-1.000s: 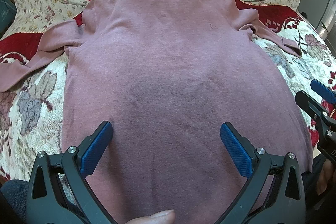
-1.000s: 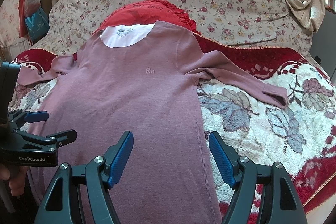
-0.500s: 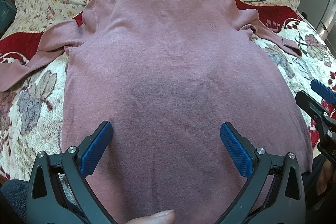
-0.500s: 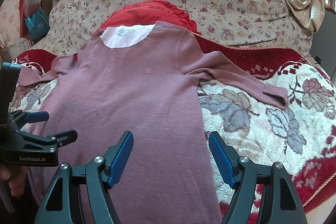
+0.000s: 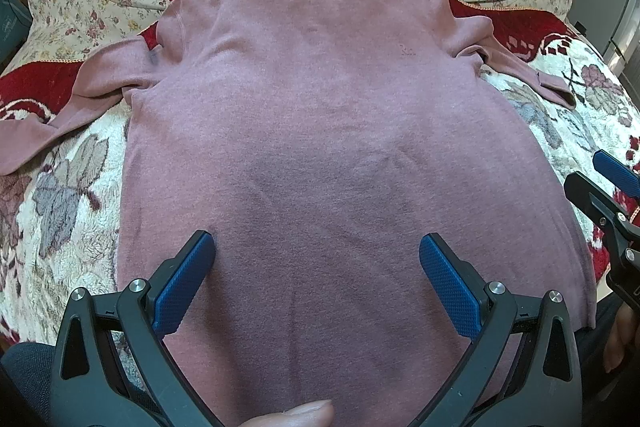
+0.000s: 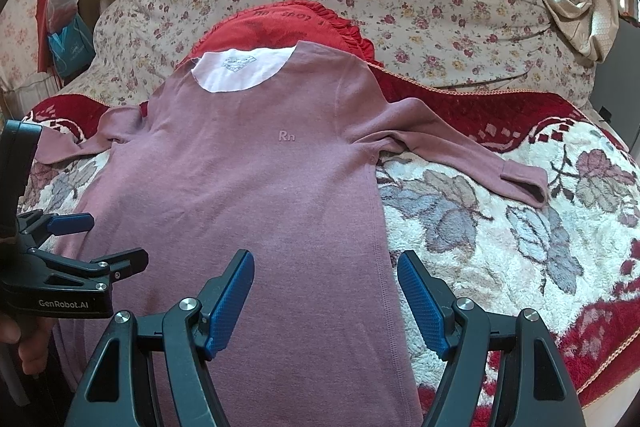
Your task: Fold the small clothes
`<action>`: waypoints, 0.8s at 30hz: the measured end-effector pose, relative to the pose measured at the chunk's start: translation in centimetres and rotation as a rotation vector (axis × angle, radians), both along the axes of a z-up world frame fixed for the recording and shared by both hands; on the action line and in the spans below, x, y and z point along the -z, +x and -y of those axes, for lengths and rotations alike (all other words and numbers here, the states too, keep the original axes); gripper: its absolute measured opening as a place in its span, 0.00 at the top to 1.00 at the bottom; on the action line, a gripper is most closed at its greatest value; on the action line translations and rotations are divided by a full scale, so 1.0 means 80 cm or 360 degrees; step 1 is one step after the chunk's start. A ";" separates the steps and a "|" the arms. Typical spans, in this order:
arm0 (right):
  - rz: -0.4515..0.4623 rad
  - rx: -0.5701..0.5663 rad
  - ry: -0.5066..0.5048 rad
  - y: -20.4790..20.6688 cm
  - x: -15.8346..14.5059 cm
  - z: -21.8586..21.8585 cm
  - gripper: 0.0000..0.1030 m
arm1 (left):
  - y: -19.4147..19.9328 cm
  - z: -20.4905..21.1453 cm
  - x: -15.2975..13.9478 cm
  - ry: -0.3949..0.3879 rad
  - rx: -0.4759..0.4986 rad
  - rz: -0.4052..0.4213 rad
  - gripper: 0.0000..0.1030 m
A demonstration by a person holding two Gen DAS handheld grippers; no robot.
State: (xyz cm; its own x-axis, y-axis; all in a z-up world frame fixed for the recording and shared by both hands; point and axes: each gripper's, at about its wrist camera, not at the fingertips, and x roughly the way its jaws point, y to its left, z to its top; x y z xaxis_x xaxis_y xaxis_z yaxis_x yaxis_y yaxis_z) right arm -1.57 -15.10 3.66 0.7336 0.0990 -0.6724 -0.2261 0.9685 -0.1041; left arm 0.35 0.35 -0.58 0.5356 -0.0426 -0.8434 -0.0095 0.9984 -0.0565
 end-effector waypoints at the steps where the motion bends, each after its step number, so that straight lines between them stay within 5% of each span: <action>1: -0.0001 0.0000 -0.0002 0.000 0.000 0.000 0.30 | 0.000 0.000 0.000 0.0001 0.0001 -0.0001 0.00; 24: 0.0012 -0.0010 0.0058 0.000 0.000 -0.002 0.30 | 0.001 0.000 -0.001 -0.0001 -0.0001 -0.0001 0.00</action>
State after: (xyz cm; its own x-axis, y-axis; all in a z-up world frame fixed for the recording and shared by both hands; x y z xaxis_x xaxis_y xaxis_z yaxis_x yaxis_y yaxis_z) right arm -1.58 -14.92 3.69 0.7379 0.1279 -0.6627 -0.2314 0.9703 -0.0704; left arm 0.40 0.33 -0.53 0.5351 -0.0429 -0.8437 -0.0100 0.9983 -0.0572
